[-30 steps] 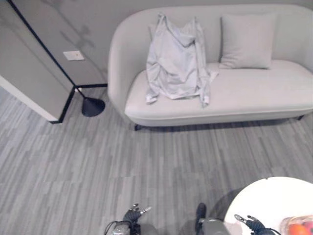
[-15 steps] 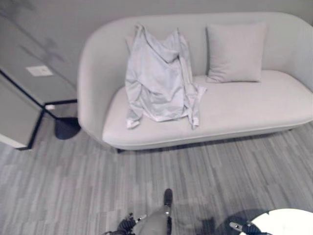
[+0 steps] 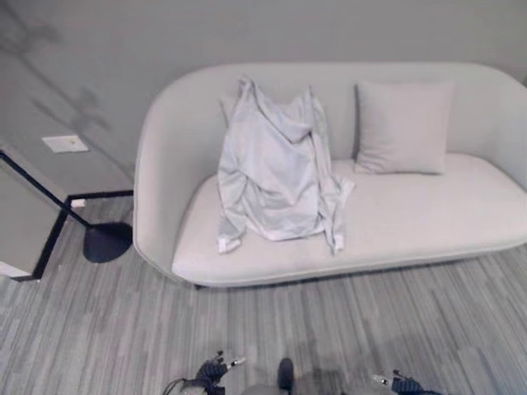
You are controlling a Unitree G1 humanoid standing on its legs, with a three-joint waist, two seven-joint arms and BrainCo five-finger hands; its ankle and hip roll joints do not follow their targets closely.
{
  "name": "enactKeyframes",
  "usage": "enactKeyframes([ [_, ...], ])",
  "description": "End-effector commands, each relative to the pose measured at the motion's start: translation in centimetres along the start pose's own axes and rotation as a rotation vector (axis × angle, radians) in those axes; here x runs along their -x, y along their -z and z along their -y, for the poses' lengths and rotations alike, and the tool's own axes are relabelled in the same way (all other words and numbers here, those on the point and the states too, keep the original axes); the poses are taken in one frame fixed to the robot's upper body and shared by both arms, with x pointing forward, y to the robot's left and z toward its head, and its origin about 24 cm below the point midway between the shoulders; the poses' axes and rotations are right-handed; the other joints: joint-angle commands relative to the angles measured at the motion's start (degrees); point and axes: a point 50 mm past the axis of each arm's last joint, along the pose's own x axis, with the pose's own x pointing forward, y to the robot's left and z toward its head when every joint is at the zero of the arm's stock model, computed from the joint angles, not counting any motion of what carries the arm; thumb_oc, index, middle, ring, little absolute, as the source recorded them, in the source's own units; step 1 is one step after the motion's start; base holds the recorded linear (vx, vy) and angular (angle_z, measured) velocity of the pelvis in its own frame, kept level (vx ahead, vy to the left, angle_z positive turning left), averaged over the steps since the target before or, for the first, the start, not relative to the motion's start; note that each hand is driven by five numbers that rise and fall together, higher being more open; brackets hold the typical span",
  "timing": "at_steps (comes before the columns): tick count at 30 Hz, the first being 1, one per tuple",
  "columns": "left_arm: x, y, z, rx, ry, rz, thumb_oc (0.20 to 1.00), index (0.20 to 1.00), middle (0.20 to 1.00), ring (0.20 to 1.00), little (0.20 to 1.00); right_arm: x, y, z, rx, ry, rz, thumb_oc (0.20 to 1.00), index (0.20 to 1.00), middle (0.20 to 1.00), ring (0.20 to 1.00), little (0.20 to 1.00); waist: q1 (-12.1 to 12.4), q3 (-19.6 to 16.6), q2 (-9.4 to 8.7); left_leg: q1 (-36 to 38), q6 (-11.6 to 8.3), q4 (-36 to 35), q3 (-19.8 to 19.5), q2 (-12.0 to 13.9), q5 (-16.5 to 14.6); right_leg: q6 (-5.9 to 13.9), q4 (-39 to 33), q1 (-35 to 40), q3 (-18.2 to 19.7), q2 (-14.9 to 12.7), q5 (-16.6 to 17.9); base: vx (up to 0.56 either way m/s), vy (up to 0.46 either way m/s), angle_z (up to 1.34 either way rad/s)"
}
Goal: Hang the clothes on the sofa on the clothes rack.
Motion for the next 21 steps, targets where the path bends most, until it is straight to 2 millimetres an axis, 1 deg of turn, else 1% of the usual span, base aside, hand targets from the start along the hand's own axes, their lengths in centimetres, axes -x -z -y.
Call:
enactKeyframes([
  [1, -0.4, -2.3, -0.7, -0.013, -0.010, 0.081, 1.000, 1.000, 1.000, 1.000, 1.000, -0.1, -1.5, 1.1, 0.042, 0.013, 0.065, 1.000, 1.000, 1.000, 1.000, 1.000, -0.33, 4.72, 1.49, -1.13, -4.71, 0.24, 0.51, 3.07, -0.41, -1.32, -13.92, 2.90, -0.80, 0.16, 17.38, 0.16, -0.005, 0.10],
  [2, -0.4, -2.4, -0.7, -0.021, -0.010, 0.083, 1.000, 1.000, 1.000, 1.000, 1.000, 0.0, -1.3, 1.3, 0.038, 0.017, 0.058, 1.000, 1.000, 1.000, 1.000, 1.000, -0.25, 4.35, 1.64, -0.36, -5.25, 0.24, 0.41, 3.58, -1.18, -1.62, -18.52, 2.17, -2.39, -0.87, 15.18, 0.11, -0.019, 0.04],
  [3, -0.4, -2.4, -0.7, -0.021, -0.010, 0.082, 1.000, 1.000, 1.000, 1.000, 1.000, 0.0, -1.3, 1.3, 0.038, 0.017, 0.058, 1.000, 1.000, 1.000, 1.000, 1.000, -0.35, 4.46, 1.66, -0.22, -5.27, 0.24, 0.31, 3.60, -1.22, -1.65, -18.57, 2.40, -2.54, -0.86, 15.13, 0.17, -0.038, -0.03],
  [4, -0.4, -2.4, -0.7, -0.026, -0.007, 0.082, 1.000, 1.000, 1.000, 1.000, 1.000, 0.0, -1.2, 1.3, 0.038, 0.020, 0.054, 1.000, 1.000, 1.000, 1.000, 1.000, -0.27, 4.32, 1.73, 0.08, -5.52, 0.24, 0.29, 3.90, -1.79, -1.75, -21.68, 2.12, -3.56, -1.35, 13.56, 0.19, -0.102, 0.01],
  [5, -0.4, -2.4, -0.5, -0.048, 0.000, 0.080, 1.000, 1.000, 1.000, 1.000, 1.000, 0.0, -1.2, 1.4, 0.037, 0.020, 0.052, 1.000, 1.000, 1.000, 1.000, 1.000, -0.75, 4.31, 1.48, 1.22, -6.21, 0.24, -0.19, 4.20, -3.25, -1.32, -31.27, 1.54, -5.28, -1.21, 12.09, 0.27, -0.142, -0.04],
  [6, -0.5, -2.6, -0.4, -0.066, 0.000, 0.085, 1.000, 1.000, 1.000, 1.000, 1.000, -0.1, -1.3, 1.3, 0.036, 0.019, 0.055, 1.000, 1.000, 1.000, 1.000, 1.000, -1.24, 4.33, 1.10, 1.90, -6.41, 0.24, -0.72, 3.87, -4.05, -0.77, -36.07, -0.23, -5.06, -0.81, 12.72, 0.27, -0.154, -0.11],
  [7, -0.5, -2.8, -0.3, -0.075, 0.005, 0.087, 1.000, 1.000, 1.000, 1.000, 1.000, -0.1, -1.5, 1.3, 0.038, 0.018, 0.057, 1.000, 1.000, 1.000, 1.000, 1.000, -1.65, 4.63, 0.97, 2.65, -6.53, 0.24, -1.17, 3.81, -4.65, -0.26, -39.51, -0.29, -4.59, -0.66, 13.63, 0.21, -0.104, -0.18],
  [8, -0.6, -2.9, -0.3, -0.082, 0.002, 0.088, 1.000, 1.000, 1.000, 1.000, 1.000, -0.1, -1.6, 1.2, 0.038, 0.018, 0.058, 1.000, 1.000, 1.000, 1.000, 1.000, -2.08, 5.01, 0.66, 3.66, -6.64, 0.24, -1.48, 3.55, -5.32, 0.54, -42.51, -1.69, -4.12, -0.24, 15.33, 0.22, -0.096, -0.04],
  [9, -0.6, -3.1, -0.2, -0.090, 0.004, 0.091, 1.000, 1.000, 1.000, 1.000, 1.000, -0.2, -1.7, 1.1, 0.040, 0.016, 0.057, 1.000, 1.000, 1.000, 1.000, 1.000, -2.48, 5.43, 0.49, 4.98, -6.79, 0.24, -1.84, 3.41, -6.10, 1.61, -45.41, -3.40, -4.44, 0.17, 17.38, 0.26, -0.099, 0.10],
  [10, -0.6, -3.2, -0.1, -0.097, 0.005, 0.094, 1.000, 1.000, 1.000, 1.000, 1.000, -0.2, -1.7, 1.1, 0.044, 0.014, 0.056, 1.000, 1.000, 1.000, 1.000, 1.000, -2.93, 5.77, 0.60, 6.22, -7.09, 0.24, -2.20, 3.61, -6.81, 2.34, -47.94, -4.55, -5.25, 0.68, 18.38, 0.19, -0.072, 0.07],
  [11, -0.7, -3.2, -0.1, -0.097, 0.006, 0.094, 1.000, 1.000, 1.000, 1.000, 1.000, -0.2, -1.7, 1.1, 0.045, 0.015, 0.056, 1.000, 1.000, 1.000, 1.000, 1.000, -2.93, 5.91, 0.80, 6.44, -7.14, 0.24, -2.22, 3.83, -6.97, 2.30, -47.97, -4.29, -5.37, 0.89, 18.31, 0.19, -0.066, 0.06],
  [12, -0.7, -3.2, 0.0, -0.104, 0.009, 0.091, 1.000, 1.000, 1.000, 1.000, 1.000, -0.2, -1.6, 0.9, 0.050, 0.011, 0.051, 1.000, 1.000, 1.000, 1.000, 1.000, -3.32, 6.04, 0.86, 7.71, -7.52, 0.24, -2.25, 4.14, -7.67, 2.85, -48.40, -6.13, -6.41, 1.27, 18.23, 0.31, -0.123, 0.33],
  [13, -0.7, -3.0, 0.2, -0.111, 0.017, 0.077, 1.000, 1.000, 1.000, 1.000, 1.000, -0.2, -1.5, 0.9, 0.062, 0.011, 0.044, 1.000, 1.000, 1.000, 1.000, 1.000, -3.61, 6.02, 0.58, 9.86, -8.09, 0.24, -2.40, 4.32, -9.08, 3.47, -48.40, -7.45, -9.78, 1.25, 18.23, 0.38, -0.156, 0.43],
  [14, -0.7, -2.8, 0.2, -0.115, 0.019, 0.074, 1.000, 1.000, 1.000, 1.000, 1.000, -0.2, -1.4, 0.9, 0.067, 0.010, 0.040, 1.000, 1.000, 1.000, 1.000, 1.000, -3.76, 5.83, 0.32, 10.48, -8.21, 0.24, -2.59, 4.36, -9.52, 3.36, -48.40, -7.04, -10.83, 1.09, 18.60, 0.40, -0.191, 0.46],
  [15, -0.7, -2.7, 0.4, -0.130, 0.026, 0.067, 1.000, 1.000, 1.000, 1.000, 1.000, -0.1, -1.2, 1.0, 0.071, 0.008, 0.035, 1.000, 1.000, 1.000, 1.000, 1.000, -3.91, 5.31, -0.17, 11.10, -8.41, 0.24, -3.21, 4.24, -10.39, 3.15, -48.40, -6.40, -10.94, 0.97, 18.91, 0.30, -0.154, 0.27],
  [16, -0.6, -2.4, 0.5, -0.137, 0.029, 0.059, 1.000, 1.000, 1.000, 1.000, 1.000, -0.1, -1.0, 1.1, 0.073, 0.011, 0.030, 1.000, 1.000, 1.000, 1.000, 1.000, -4.05, 4.80, -0.51, 11.78, -8.46, 0.24, -3.86, 4.33, -10.93, 2.81, -48.40, -5.53, -10.70, 1.02, 19.97, 0.38, -0.211, 0.54],
  [17, -0.6, -2.1, 0.7, -0.155, 0.036, 0.047, 1.000, 1.000, 1.000, 1.000, 1.000, -0.1, -1.0, 1.3, 0.076, 0.012, 0.027, 1.000, 1.000, 1.000, 1.000, 1.000, -4.36, 4.20, -0.58, 12.52, -8.96, 0.24, -4.02, 5.10, -11.55, 2.47, -48.40, -5.05, -10.35, 1.38, 20.00, 0.27, -0.148, 0.59],
  [18, -0.6, -2.1, 0.7, -0.155, 0.036, 0.046, 1.000, 1.000, 1.000, 1.000, 1.000, -0.1, -0.9, 1.3, 0.076, 0.013, 0.027, 1.000, 1.000, 1.000, 1.000, 1.000, -4.37, 4.23, -0.48, 12.59, -8.98, 0.24, -4.03, 5.21, -11.62, 2.45, -48.40, -4.97, -10.40, 1.48, 19.96, 0.37, -0.249, 0.58],
  [19, -0.6, -2.0, 1.0, -0.156, 0.049, 0.045, 1.000, 1.000, 1.000, 1.000, 1.000, -0.1, -0.9, 1.9, 0.072, 0.029, 0.018, 1.000, 1.000, 1.000, 1.000, 1.000, -4.74, 3.43, 0.01, 12.82, -9.92, 0.24, -4.60, 6.91, -11.74, 1.68, -48.40, -3.99, -9.59, 2.61, 19.60, 0.33, -0.225, 0.29],
  [21, -0.6, -2.0, 1.3, -0.150, 0.062, 0.048, 1.000, 1.000, 1.000, 1.000, 1.000, -0.1, -1.0, 2.3, 0.063, 0.042, 0.022, 1.000, 1.000, 1.000, 1.000, 1.000, -5.04, 2.55, 0.88, 13.07, -11.02, 0.24, -4.93, 8.85, -11.23, 0.45, -48.40, -3.21, -8.22, 4.41, 18.31, 0.39, -0.253, 0.31],
])
